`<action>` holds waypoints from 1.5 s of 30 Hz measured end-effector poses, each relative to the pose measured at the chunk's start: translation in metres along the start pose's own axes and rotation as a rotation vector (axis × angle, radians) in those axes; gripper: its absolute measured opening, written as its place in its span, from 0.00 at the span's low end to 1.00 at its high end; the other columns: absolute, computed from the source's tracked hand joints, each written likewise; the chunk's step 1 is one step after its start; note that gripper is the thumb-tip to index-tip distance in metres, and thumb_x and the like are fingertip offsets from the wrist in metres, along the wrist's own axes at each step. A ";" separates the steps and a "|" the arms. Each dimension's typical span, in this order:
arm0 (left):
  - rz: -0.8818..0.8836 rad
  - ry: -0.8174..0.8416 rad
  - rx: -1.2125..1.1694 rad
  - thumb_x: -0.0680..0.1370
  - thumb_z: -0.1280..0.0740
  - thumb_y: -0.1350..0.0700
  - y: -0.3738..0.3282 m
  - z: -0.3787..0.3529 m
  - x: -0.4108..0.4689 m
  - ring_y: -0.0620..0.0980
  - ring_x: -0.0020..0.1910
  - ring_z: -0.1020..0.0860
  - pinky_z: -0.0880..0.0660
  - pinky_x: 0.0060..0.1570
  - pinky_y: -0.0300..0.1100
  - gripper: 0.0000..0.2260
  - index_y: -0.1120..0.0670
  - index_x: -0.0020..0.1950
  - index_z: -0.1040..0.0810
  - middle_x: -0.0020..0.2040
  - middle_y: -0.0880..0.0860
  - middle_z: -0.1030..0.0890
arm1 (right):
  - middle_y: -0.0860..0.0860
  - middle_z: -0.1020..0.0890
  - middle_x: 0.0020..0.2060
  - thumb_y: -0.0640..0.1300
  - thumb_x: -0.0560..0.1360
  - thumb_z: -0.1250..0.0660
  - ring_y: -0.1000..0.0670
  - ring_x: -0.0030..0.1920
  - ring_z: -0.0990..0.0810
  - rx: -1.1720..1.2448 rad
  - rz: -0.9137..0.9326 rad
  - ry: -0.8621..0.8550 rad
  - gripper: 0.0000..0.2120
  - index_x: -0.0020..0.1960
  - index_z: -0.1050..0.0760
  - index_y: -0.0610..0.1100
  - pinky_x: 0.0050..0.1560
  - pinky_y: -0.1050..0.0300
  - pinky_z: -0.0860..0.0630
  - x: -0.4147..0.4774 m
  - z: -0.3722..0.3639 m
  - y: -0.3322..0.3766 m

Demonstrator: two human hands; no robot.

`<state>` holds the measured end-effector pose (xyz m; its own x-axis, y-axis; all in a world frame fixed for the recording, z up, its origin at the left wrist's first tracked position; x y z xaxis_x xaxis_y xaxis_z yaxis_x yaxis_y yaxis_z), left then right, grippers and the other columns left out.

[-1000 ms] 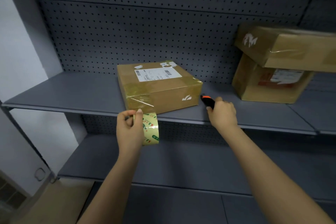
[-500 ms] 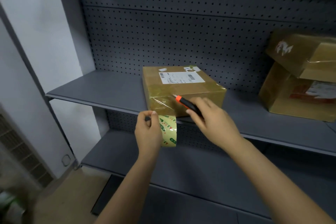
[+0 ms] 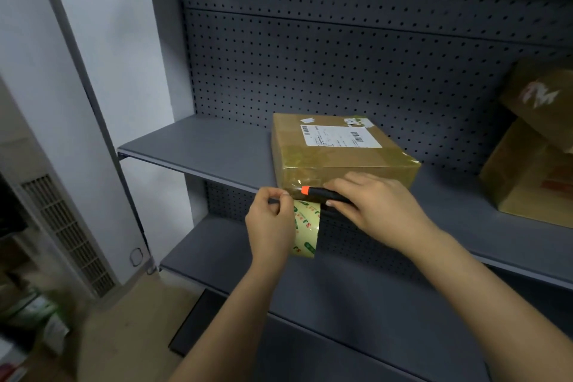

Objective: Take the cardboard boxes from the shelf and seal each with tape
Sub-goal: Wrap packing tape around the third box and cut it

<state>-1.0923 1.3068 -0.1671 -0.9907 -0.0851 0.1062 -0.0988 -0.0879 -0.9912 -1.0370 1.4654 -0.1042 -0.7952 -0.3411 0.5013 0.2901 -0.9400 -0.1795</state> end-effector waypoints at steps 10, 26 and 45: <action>0.013 0.003 0.024 0.81 0.39 0.56 -0.002 -0.001 0.001 0.46 0.31 0.27 0.33 0.29 0.40 0.05 0.52 0.48 0.24 0.31 0.49 0.23 | 0.51 0.21 0.39 0.50 0.75 0.30 0.45 0.41 0.20 -0.090 -0.076 0.055 0.10 0.53 0.21 0.48 0.31 0.54 0.26 -0.007 0.005 -0.014; -0.022 0.031 -0.009 0.80 0.38 0.56 0.001 -0.003 0.005 0.43 0.27 0.30 0.33 0.28 0.38 0.04 0.52 0.48 0.24 0.29 0.48 0.25 | 0.57 0.23 0.54 0.51 0.77 0.36 0.53 0.54 0.25 0.022 -0.268 0.201 0.14 0.62 0.28 0.51 0.44 0.59 0.34 -0.061 -0.015 -0.064; -0.033 0.033 -0.019 0.81 0.38 0.56 0.003 -0.010 0.002 0.47 0.28 0.31 0.34 0.30 0.42 0.05 0.51 0.47 0.24 0.29 0.51 0.28 | 0.57 0.25 0.50 0.57 0.71 0.41 0.51 0.53 0.28 0.174 -0.345 0.135 0.19 0.57 0.24 0.49 0.55 0.58 0.36 -0.080 -0.009 -0.103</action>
<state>-1.0952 1.3162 -0.1703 -0.9893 -0.0497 0.1370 -0.1333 -0.0713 -0.9885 -1.0082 1.5895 -0.1329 -0.9210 -0.0145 0.3892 0.0710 -0.9888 0.1313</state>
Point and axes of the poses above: each hand's wrist, its own x-axis towards the middle knuckle, its own z-axis out of the back of the hand, y = z × x, the point moved 3 cm from there along x, towards the middle knuckle
